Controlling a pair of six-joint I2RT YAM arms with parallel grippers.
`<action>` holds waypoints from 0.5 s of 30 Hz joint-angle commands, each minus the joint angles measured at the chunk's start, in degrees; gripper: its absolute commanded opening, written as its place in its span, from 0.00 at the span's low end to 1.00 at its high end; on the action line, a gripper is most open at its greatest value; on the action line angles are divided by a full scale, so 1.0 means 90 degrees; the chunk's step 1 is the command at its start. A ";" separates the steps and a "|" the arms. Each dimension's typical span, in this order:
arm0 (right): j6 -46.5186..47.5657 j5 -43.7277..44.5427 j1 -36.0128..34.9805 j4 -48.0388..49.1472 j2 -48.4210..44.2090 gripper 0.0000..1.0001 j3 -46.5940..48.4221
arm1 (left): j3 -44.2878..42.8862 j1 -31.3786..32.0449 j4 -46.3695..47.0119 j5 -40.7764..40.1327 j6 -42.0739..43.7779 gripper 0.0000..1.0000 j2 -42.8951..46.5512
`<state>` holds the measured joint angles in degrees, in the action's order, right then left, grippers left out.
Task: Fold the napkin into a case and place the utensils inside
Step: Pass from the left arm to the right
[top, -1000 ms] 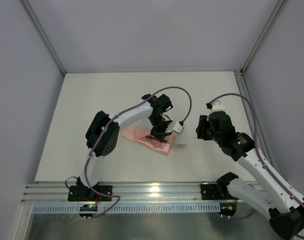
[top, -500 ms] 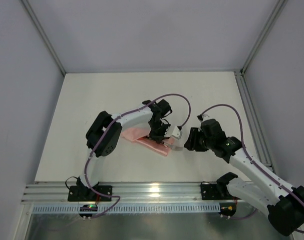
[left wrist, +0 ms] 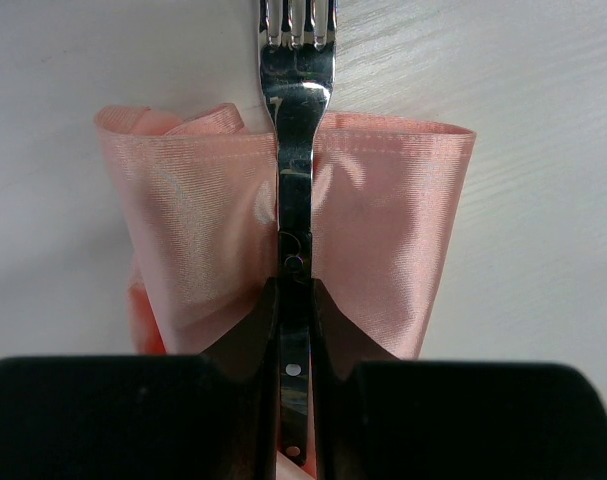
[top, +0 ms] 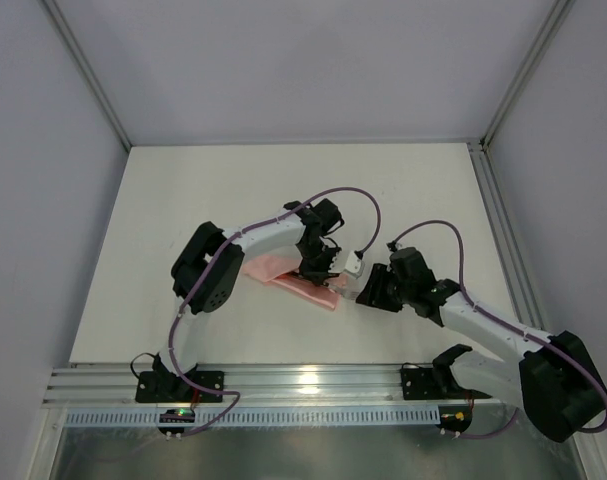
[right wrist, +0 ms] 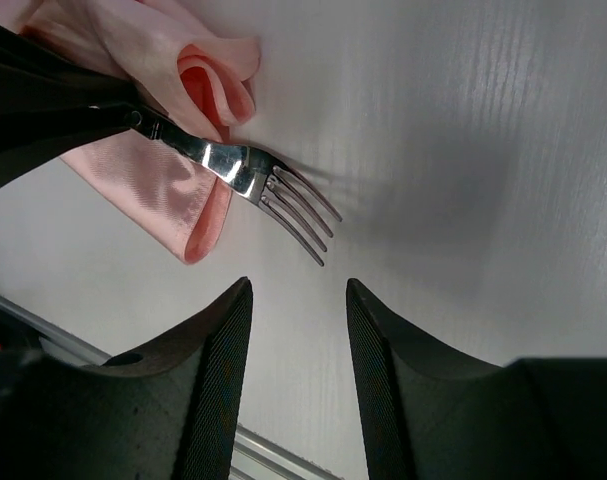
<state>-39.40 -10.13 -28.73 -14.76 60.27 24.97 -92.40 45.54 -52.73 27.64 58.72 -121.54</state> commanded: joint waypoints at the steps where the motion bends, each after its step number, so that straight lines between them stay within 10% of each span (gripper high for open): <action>1: -0.0173 0.0129 0.0018 0.0703 0.0188 0.46 -0.0069 | 0.0081 0.0028 0.0195 0.0122 -0.0020 0.08 0.0271; 15: -0.0203 0.0149 0.0067 0.1484 0.0989 0.14 -0.0226 | 0.0150 0.0028 0.0214 0.0083 -0.0040 0.08 0.0320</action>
<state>-40.80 -9.43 -28.38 -4.89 68.77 23.16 -91.46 45.54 -51.75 27.51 58.67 -120.99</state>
